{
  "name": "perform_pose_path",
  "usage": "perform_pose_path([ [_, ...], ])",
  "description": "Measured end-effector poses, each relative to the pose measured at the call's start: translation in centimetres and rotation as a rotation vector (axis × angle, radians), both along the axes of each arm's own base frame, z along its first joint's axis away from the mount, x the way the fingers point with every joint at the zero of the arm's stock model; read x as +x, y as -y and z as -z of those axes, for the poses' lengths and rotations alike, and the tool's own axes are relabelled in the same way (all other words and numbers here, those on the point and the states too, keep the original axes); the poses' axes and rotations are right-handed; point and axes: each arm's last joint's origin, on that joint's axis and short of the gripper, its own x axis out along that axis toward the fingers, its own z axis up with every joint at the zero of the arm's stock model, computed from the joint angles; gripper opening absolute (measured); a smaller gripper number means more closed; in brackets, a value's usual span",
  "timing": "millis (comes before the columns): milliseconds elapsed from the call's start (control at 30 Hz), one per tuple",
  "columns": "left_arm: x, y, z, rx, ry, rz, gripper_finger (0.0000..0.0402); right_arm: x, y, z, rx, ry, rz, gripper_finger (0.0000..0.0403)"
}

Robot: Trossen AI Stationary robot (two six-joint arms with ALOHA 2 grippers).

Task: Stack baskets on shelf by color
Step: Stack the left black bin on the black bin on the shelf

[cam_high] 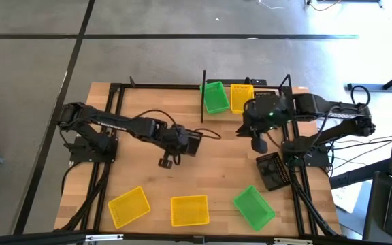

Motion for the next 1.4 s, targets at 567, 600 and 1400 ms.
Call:
perform_pose_path([
  [567,1.3,-2.3,-6.3,-0.059,0.138,0.107,0.0,7.7,-0.5,4.6,-0.318,-0.022,-0.262,0.0062],
  [600,1.3,-2.3,-6.3,-0.065,0.139,0.11,0.0,8.1,-0.5,4.8,-0.331,-0.017,-0.273,0.0062],
  [1400,1.3,-2.3,-6.3,-0.08,0.137,0.11,0.0,10.3,-0.2,7.1,-0.477,-0.08,-0.301,0.0084],
])
